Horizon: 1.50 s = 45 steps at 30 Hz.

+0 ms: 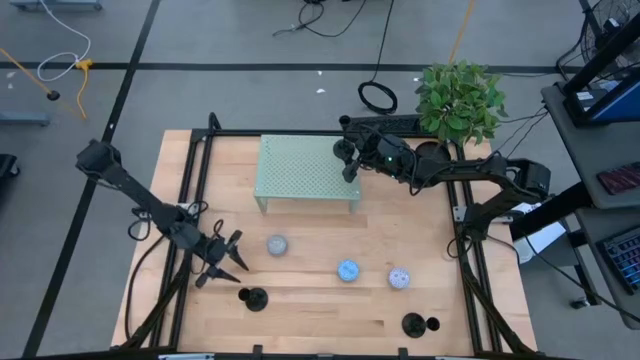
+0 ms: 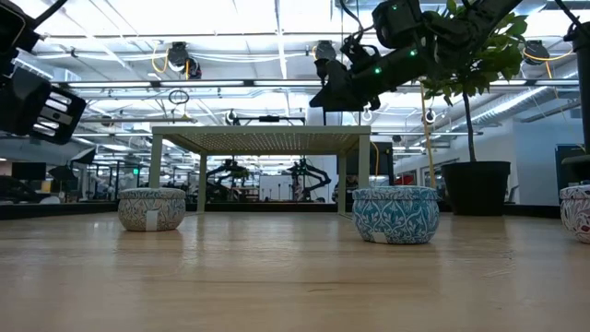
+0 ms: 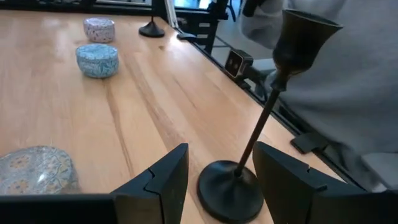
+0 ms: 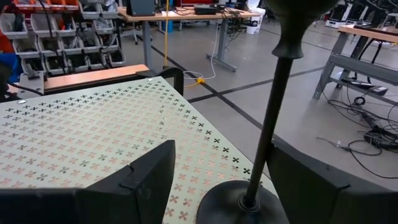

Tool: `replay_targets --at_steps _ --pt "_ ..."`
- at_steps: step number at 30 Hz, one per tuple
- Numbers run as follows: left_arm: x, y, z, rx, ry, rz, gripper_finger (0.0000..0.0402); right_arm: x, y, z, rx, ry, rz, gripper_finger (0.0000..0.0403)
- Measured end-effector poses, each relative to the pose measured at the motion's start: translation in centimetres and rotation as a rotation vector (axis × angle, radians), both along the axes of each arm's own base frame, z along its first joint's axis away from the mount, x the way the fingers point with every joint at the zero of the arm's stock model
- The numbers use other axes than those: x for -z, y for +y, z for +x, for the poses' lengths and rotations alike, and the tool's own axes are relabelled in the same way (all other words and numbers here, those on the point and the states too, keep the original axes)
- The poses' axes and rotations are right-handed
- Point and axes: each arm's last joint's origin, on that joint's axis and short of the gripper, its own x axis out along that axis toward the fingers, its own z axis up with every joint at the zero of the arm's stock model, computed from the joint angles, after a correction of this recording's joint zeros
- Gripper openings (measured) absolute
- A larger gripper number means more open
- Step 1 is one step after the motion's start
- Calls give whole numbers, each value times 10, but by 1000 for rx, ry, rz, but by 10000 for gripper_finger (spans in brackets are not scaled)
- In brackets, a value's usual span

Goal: Pick & Place candle stick holders
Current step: Put the left candle holder on the shelf aligned with the other candle holder

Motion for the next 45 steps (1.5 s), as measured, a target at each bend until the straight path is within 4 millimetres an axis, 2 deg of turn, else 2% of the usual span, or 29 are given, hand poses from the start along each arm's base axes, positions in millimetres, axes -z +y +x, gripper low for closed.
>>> replay_targets --at_steps 11,22,27,31,37,38,45 --pt "4 -17 10 48 -38 -2 186 0 0 0 -3 0 1 244" --pt "3 -43 37 107 23 50 186 0 0 0 -3 2 2 242" --pt "6 -47 42 120 7 112 184 2 0 0 -5 17 12 242" --pt "7 -46 42 108 -29 170 145 3 0 -1 -2 16 35 242" --pt "7 -46 42 102 -15 149 28 3 0 0 -8 31 9 242" --pt "7 -46 43 100 -14 147 18 2 1 -1 -8 31 9 242" --pt "-6 -48 46 53 -108 59 18 -4 10 -3 -34 29 1 242"
